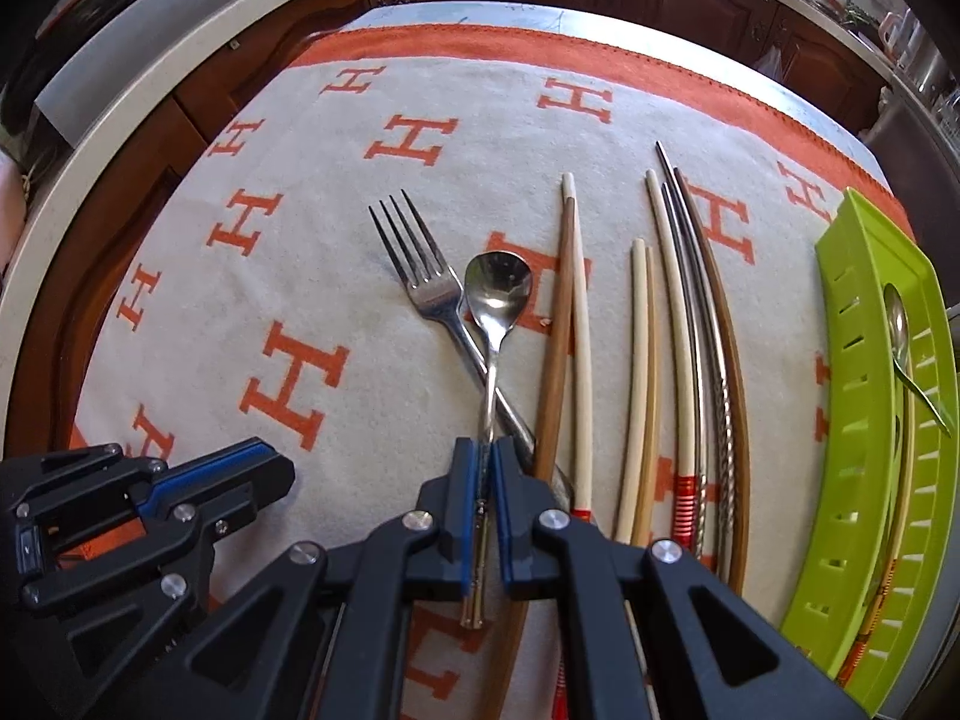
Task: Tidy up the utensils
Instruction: 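Grasp the small metal spoon with the right tool while the left tool approaches the fork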
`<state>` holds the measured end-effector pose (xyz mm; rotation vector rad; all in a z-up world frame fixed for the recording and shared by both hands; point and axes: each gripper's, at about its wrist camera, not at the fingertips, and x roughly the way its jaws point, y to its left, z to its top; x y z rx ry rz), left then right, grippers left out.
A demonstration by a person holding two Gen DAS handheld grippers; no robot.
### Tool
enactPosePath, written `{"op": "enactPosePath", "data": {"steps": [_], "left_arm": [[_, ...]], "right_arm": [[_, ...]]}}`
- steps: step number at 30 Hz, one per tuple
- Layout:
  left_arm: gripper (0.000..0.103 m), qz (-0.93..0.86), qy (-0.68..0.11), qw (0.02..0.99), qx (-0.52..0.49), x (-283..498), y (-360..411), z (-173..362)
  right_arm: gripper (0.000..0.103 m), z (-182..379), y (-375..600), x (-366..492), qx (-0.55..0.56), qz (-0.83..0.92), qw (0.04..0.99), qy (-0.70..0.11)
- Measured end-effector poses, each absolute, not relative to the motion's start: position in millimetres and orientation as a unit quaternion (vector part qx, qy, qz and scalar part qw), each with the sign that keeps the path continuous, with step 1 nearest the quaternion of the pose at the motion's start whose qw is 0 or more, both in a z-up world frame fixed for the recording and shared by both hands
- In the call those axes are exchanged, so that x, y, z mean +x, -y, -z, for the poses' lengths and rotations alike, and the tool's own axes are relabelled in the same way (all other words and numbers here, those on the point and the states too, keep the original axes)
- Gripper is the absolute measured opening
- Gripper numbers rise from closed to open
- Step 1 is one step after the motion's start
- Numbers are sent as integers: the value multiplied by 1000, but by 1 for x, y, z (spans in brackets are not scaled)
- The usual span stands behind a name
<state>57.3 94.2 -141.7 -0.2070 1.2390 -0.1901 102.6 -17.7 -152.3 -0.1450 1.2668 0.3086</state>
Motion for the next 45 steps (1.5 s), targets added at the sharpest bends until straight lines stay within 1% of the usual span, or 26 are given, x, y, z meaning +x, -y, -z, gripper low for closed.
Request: {"op": "enactPosePath", "data": {"steps": [1,3,5,10,11,13,15,17,24,32,37,40,45], "left_arm": [[1,89,-578,805,-97,57,-94,141],[2,89,-577,806,-99,57,-96,141],[2,88,-576,806,-100,56,-98,140],[2,84,-574,808,-107,56,-104,140],[2,83,-574,808,-108,55,-105,140],[1,83,-573,808,-110,55,-107,140],[1,83,-573,807,-112,55,-108,139],[2,84,-573,807,-114,56,-107,139],[1,98,-570,804,-139,66,-105,133],[1,100,-579,788,-187,110,-79,124],[1,72,-602,772,-193,136,-56,133],[1,49,-620,759,-193,145,-45,141],[1,20,-627,757,-182,151,-31,147]], "right_arm": [[17,152,18,106,-58,-147,786,-598],[32,152,17,111,-37,-159,771,-615],[39,153,15,116,-23,-163,759,-630],[39,154,6,124,-20,-152,749,-645],[38,154,4,125,-25,-150,749,-645],[27,154,0,124,-43,-140,753,-642],[10,155,-2,124,-58,-124,759,-637],[5,155,1,124,-48,-118,762,-634],[4,150,29,111,25,-153,772,-617],[4,111,93,100,109,-154,802,-567],[4,88,141,90,153,-142,819,-534],[4,82,159,87,168,-132,826,-521],[4,77,189,78,186,-121,833,-507]]}}
